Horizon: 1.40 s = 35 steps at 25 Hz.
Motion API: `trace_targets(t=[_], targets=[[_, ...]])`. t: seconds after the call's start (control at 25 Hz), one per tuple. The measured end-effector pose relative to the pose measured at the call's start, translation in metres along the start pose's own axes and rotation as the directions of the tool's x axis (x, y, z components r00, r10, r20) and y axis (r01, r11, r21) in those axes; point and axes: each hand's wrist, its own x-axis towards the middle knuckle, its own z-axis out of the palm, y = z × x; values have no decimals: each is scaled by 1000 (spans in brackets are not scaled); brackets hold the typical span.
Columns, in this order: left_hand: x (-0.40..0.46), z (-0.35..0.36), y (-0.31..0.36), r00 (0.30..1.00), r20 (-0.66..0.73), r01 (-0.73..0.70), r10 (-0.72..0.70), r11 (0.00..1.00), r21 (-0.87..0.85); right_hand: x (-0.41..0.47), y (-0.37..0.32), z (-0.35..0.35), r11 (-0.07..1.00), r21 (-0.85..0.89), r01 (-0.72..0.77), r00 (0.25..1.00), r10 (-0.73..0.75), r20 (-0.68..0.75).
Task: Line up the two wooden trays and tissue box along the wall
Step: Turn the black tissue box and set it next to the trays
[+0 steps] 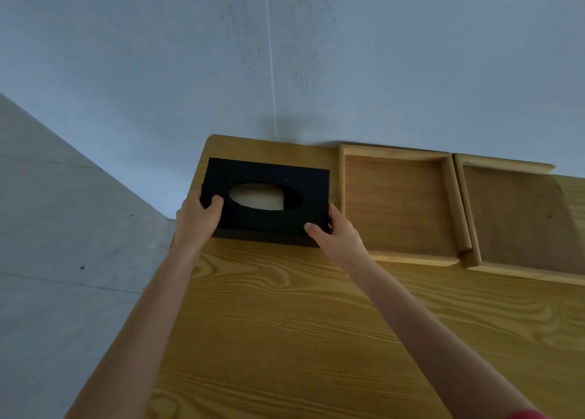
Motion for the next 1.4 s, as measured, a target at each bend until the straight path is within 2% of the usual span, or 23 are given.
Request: trace_targets(t=[0.12,0.2,0.28,0.32,0.4,0.48,0.56,0.72,0.8,1.12,1.4], targets=[[15,3,-14,995,85,48,-44,998,-36,10,9,7,1000,-4,-4,999,4,31],[17,4,-20,995,102,12,-10,1000,-17,14,11,7,1000,-3,30,999,-30,17],[9,7,-27,990,87,-127,110,968,218,14,16,9,984,-117,136,989,-143,-50],[2,10,-31,978,97,-210,187,899,384,13,19,11,941,-260,215,968,-241,-74],[-12,19,-41,937,154,-340,312,728,595,10,24,17,736,-583,346,896,-442,-27],[-17,25,-50,914,205,-394,349,652,648,14,34,23,509,-759,406,824,-563,63],[-12,29,-55,911,214,-402,352,645,650,24,37,23,429,-797,425,789,-607,94],[13,31,-46,921,187,-380,341,691,615,50,19,19,447,-777,442,779,-621,86],[28,32,-38,926,175,-369,333,709,601,66,10,18,418,-795,439,769,-632,92],[88,31,-16,925,140,-365,354,719,592,115,-25,15,437,-776,455,782,-613,113],[101,17,0,936,266,-353,233,623,698,116,-33,21,437,-802,408,817,-567,106]])
